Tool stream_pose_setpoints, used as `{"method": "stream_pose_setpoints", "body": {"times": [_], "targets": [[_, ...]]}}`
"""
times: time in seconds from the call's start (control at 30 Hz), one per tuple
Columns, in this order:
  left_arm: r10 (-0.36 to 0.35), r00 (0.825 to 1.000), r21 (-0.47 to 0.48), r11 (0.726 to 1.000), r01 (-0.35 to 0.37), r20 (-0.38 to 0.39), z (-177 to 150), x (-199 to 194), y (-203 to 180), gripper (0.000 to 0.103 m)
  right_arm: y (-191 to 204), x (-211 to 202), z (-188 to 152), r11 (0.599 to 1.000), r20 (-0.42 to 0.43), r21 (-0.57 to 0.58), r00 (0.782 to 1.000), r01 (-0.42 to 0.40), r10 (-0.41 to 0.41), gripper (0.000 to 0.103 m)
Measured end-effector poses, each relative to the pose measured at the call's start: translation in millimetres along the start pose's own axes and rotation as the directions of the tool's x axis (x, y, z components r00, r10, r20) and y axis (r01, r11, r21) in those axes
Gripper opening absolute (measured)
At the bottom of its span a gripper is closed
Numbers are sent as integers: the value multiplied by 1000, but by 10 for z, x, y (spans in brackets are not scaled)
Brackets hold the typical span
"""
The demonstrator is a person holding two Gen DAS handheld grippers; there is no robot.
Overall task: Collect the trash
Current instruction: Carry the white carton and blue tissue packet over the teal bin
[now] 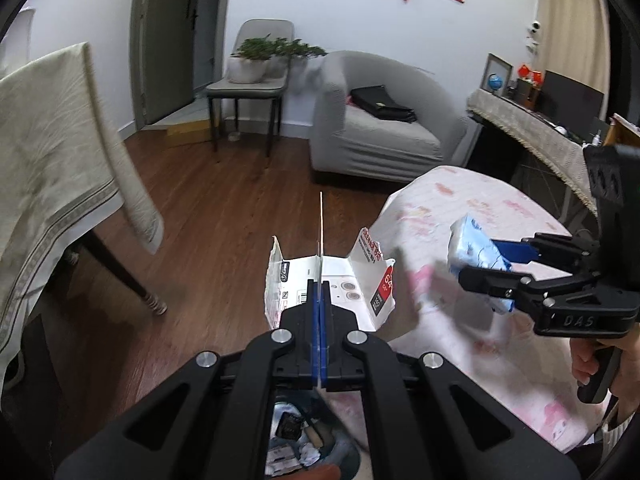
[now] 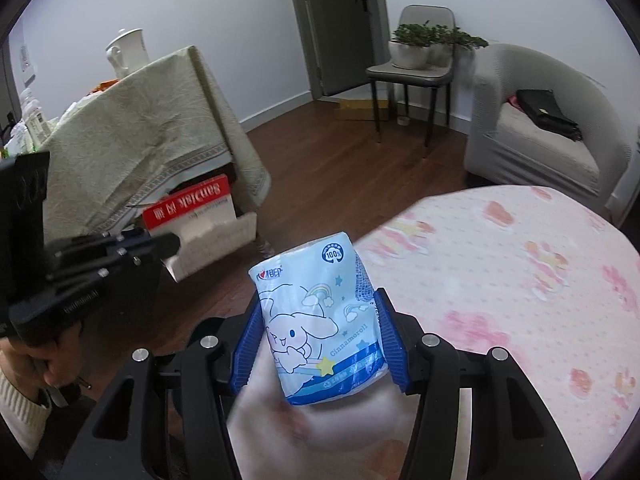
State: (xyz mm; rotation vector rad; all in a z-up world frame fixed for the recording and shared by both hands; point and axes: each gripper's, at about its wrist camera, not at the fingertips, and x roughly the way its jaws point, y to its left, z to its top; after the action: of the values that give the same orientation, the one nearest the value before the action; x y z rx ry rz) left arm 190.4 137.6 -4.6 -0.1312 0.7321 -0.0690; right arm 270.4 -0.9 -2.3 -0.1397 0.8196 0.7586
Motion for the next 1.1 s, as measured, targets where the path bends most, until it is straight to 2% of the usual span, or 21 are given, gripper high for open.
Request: {"method": "stream_pose_setpoints", "body": {"times": [0.27, 0.47, 0.6, 0.73, 0.87, 0.97, 1.1], "targets": [[61, 996, -57, 996, -65, -68, -278, 4, 312, 1, 400, 80, 82, 998, 8, -23, 998, -60, 61, 54], [111, 983, -65, 990, -122, -148, -538, 123, 533, 1, 652, 275, 96, 996, -26, -21, 996, -83, 83, 54], [120, 971, -79, 987, -139, -206, -725, 169, 664, 1, 791, 382, 84, 996, -50, -32, 996, -82, 81, 54], [103, 956, -139, 979, -146, -275, -977, 237, 847, 1, 921, 495, 52, 996, -74, -45, 994, -81, 77, 55], [124, 935, -133, 975, -177, -334, -1176, 319, 961, 1, 1013, 577, 36, 995, -90, -48, 993, -86, 81, 55], [108, 920, -160, 971, -179, -376, -1289, 369, 1038, 1, 1093, 661, 31, 995, -106, -54, 991, -90, 84, 55], [103, 901, -147, 973, -180, -421, -1452, 434, 1057, 1, 1192, 776, 7, 993, -131, -66, 988, -94, 85, 55]]}}
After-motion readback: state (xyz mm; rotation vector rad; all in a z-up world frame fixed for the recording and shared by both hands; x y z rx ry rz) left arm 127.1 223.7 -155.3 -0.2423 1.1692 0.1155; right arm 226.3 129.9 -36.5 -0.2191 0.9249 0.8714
